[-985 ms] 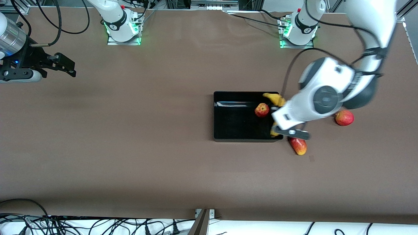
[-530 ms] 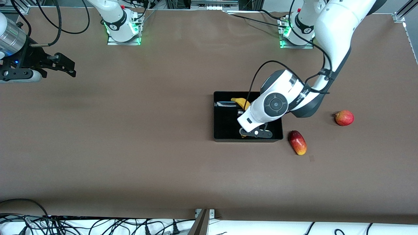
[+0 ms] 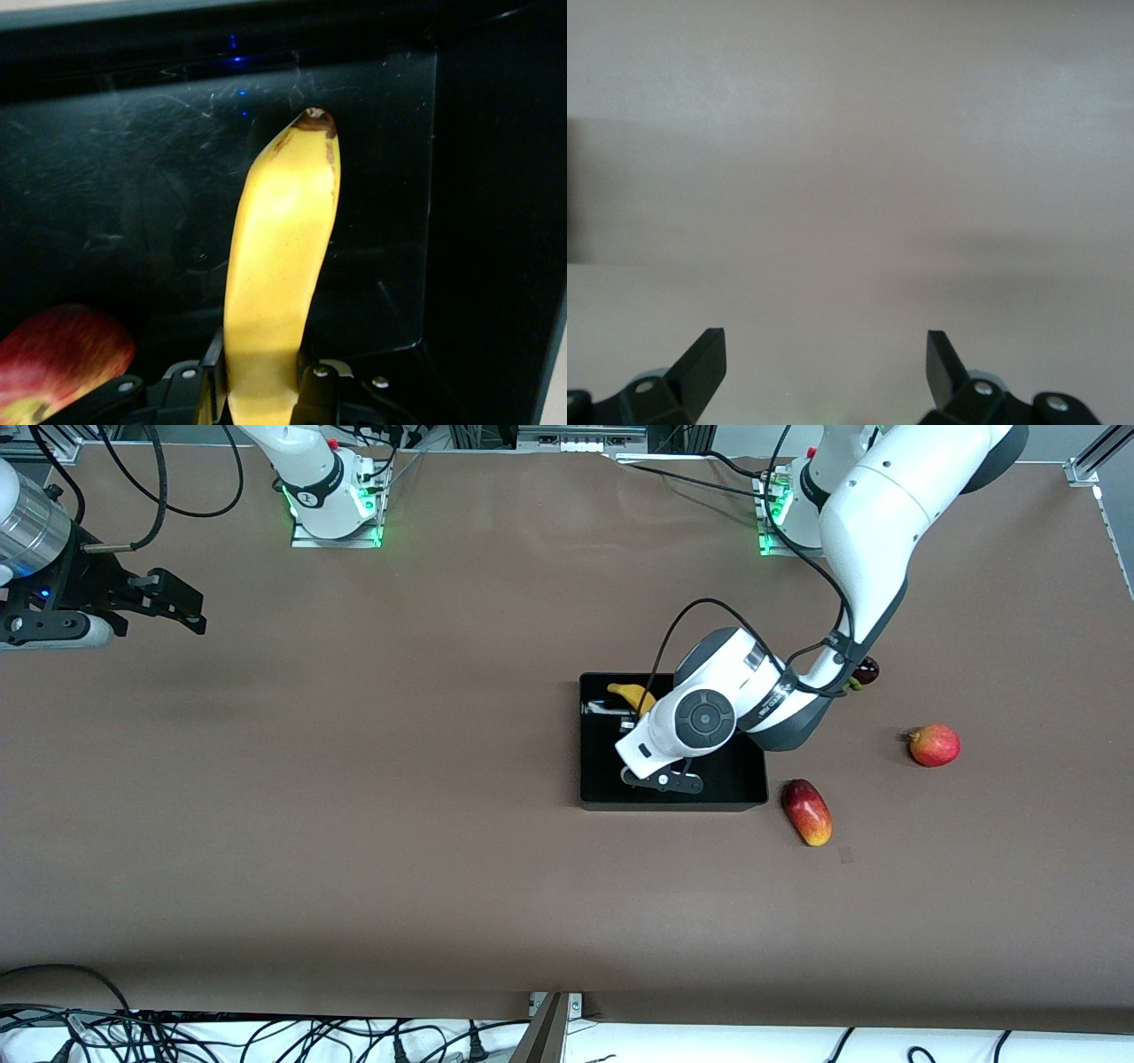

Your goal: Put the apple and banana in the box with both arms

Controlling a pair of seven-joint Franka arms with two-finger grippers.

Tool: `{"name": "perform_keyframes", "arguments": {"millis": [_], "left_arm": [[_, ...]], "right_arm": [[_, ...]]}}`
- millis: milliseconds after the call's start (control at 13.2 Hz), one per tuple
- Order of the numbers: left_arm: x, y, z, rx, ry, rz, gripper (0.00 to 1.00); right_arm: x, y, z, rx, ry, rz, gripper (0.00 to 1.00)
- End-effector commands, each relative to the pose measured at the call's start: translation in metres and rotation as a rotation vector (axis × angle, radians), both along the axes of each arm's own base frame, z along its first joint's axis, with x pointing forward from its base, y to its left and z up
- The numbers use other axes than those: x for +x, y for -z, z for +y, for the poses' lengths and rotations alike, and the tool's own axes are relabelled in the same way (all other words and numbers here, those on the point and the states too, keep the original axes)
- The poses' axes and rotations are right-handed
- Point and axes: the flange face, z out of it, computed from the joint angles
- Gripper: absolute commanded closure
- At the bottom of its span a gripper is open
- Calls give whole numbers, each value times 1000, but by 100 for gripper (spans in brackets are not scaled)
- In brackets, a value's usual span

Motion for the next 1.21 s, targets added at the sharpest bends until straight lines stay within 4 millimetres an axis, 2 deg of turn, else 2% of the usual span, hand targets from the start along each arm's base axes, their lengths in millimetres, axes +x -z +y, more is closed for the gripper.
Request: {"name": "perform_keyframes", "arguments": {"millis": [0, 76, 152, 227, 303, 379, 455, 530, 682, 758, 909, 985, 1136], "left_arm": [[10, 18, 2, -18, -24, -40, 94], [10, 24, 1, -24, -27, -42, 91], [10, 26, 2, -22, -29, -38, 82], [13, 26, 7, -19, -37, -35, 39], [16, 23, 13, -17, -23, -36, 0], [18, 16, 18, -9, -18, -33, 0], [29, 0, 40, 8, -44, -35, 0], [40, -22, 65, 27, -72, -35, 0], [57, -77, 116, 74, -133, -63, 0], [61, -101, 151, 108, -169, -49, 0], [64, -155, 208, 152, -206, -64, 0], [67, -172, 227, 139, -155, -74, 0], [62, -206, 245, 144, -41, -75, 0]], "right_arm": [[3, -5, -1, -3, 7, -10, 0], [3, -4, -1, -3, 7, -9, 0], [3, -4, -1, -2, 7, -8, 0], [3, -4, -1, -3, 7, -9, 0], [3, -4, -1, -3, 7, -9, 0], [3, -4, -1, -3, 7, -9, 0], [3, -4, -1, -3, 7, -9, 0], [3, -4, -1, -3, 7, -9, 0], [2, -4, -1, -3, 7, -7, 0], [2, -4, -1, -3, 7, -7, 0], [2, -4, -1, -5, 7, -7, 0], [3, -4, -1, -5, 7, -9, 0], [3, -4, -1, -5, 7, -9, 0]]}}
